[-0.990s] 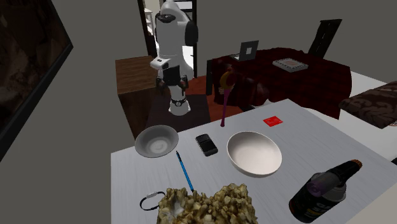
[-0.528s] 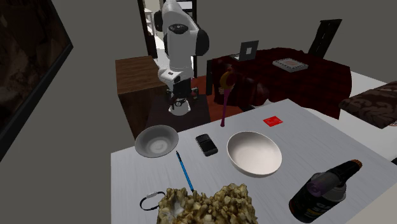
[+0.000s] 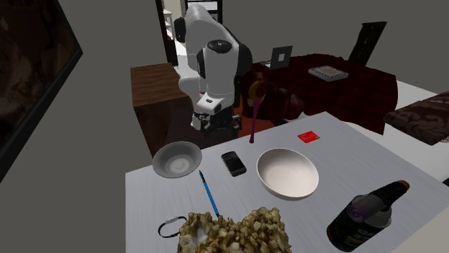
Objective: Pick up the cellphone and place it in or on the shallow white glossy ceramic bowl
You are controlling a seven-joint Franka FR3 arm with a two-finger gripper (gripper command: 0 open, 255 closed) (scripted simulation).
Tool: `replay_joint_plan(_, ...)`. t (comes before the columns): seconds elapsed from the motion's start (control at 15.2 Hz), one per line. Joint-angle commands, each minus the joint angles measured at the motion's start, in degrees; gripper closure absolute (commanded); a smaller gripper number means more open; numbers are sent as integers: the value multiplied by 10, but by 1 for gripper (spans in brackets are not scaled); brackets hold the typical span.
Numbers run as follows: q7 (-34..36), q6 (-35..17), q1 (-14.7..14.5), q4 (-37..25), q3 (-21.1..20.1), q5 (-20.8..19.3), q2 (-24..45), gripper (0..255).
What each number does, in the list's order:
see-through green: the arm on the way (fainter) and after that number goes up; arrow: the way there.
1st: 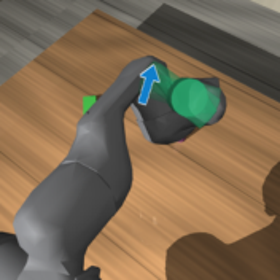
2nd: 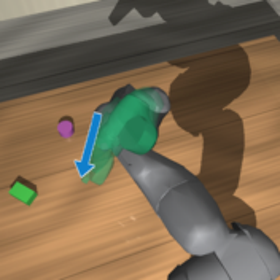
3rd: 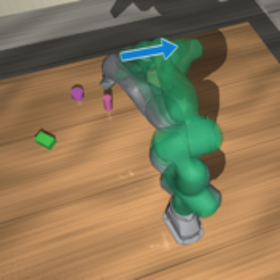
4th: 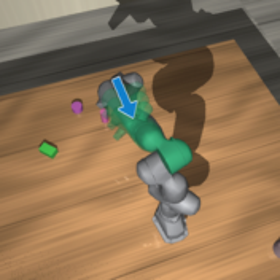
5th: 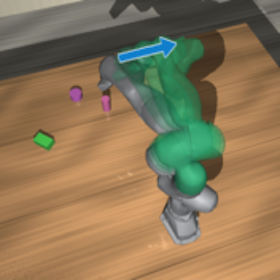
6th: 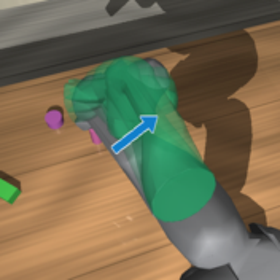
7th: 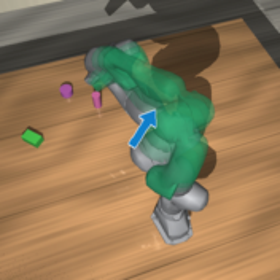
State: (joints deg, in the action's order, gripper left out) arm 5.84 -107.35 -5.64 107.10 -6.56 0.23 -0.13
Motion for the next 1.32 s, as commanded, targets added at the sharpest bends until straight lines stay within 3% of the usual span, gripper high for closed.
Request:
replay_joint_plan(0.0,9,-5,-5,-38,-5,-3,42,0)
replay_joint_plan(0.13,17,-2,-11,-84,-10,-7,83,0)
replay_joint_plan(0.66,18,-57,-12,-38,-9,-9,93,0)
replay_joint_plan(1.19,18,-57,-12,-39,-9,-9,94,0)
replay_joint_plan(1.25,18,-57,-12,-39,-9,-9,94,255)
